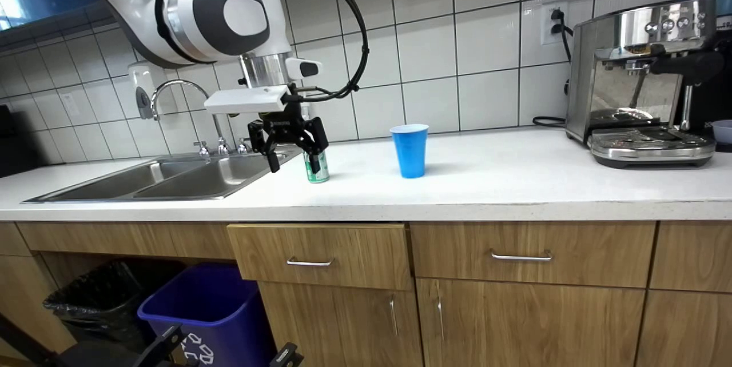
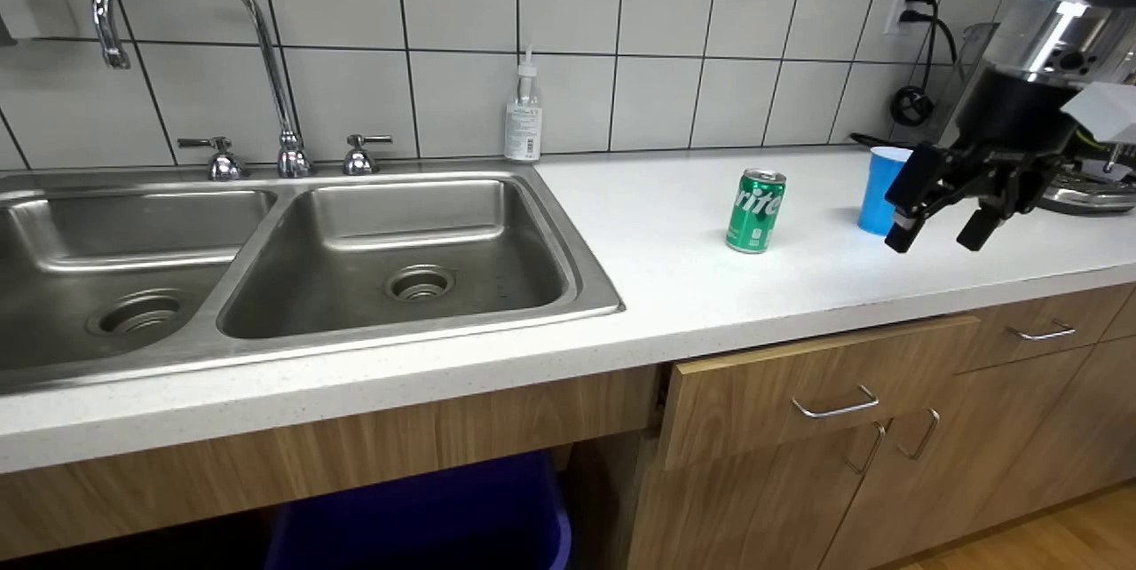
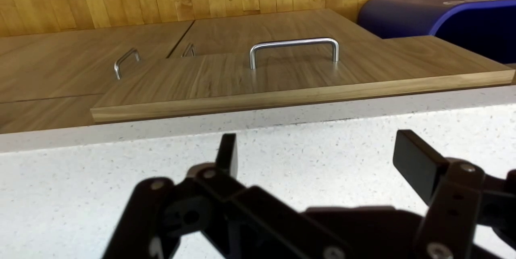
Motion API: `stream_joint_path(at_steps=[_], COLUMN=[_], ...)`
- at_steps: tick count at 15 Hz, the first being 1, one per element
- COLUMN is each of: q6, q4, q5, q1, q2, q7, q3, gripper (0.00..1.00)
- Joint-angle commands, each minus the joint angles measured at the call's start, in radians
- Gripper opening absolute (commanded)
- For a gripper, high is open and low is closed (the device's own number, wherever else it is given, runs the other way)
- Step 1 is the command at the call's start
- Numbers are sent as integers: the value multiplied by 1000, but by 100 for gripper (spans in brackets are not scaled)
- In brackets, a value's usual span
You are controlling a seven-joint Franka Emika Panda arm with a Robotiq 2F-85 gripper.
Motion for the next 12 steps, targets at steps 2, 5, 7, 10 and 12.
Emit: stream_joint_path(at_steps=[2, 5, 7, 10, 12], q6=[-16, -20, -21, -21, -21], q4=[10, 13, 13, 13, 13], q5=[-3, -3, -3, -3, -3], q1=[6, 6, 6, 6, 6], q2=[-1, -1, -1, -1, -1], q7=[3, 3, 3, 3, 3], q3=[-7, -7, -7, -7, -7], gripper=[100, 100, 100, 100, 100])
